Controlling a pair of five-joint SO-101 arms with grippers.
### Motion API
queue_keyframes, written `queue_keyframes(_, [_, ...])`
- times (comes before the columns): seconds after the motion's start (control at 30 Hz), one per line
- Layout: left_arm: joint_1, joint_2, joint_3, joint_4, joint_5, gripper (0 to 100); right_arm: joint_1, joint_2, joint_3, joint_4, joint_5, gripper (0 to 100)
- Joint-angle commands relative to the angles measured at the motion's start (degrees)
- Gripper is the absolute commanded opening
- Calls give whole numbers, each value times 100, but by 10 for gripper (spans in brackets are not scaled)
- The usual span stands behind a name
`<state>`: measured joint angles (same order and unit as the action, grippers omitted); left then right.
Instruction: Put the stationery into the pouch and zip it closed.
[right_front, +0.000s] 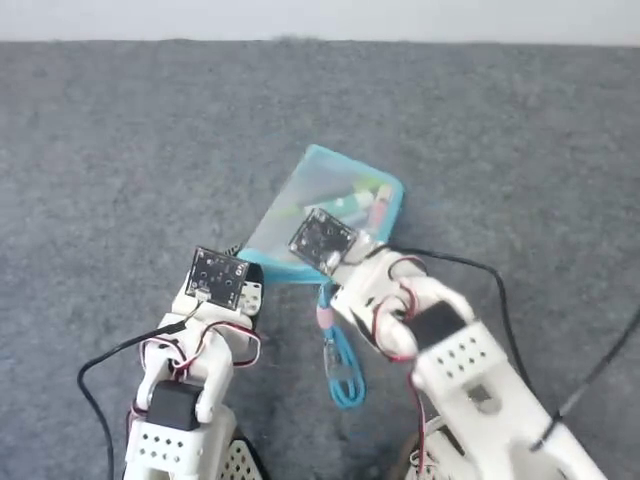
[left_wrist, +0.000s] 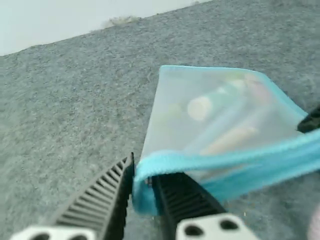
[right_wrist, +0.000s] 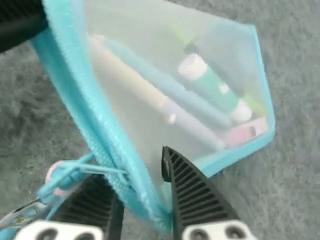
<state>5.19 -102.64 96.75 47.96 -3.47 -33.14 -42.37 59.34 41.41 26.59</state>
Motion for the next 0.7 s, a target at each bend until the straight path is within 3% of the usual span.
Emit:
queue_keyframes(0.0, [-88, -158, -444, -70, 53, 143, 277, 866, -598, -330, -281, 6])
queue_keyframes(0.2, [-88, -158, -1103, 721, 53, 150, 769, 1710, -1099, -505, -782, 6])
queue_keyframes(0.47, [26, -158, -1288, 1108, -158, 151, 1007, 1763, -1354, -462, -1275, 6])
queue_keyframes(0.57, [466, -158, -1121, 1108, -334, 156, 963, 1763, -1503, -435, -1310, 6])
queue_keyframes(0.67, [835, -158, -796, 1029, -677, 222, 954, 1763, -1767, -4, -1310, 6])
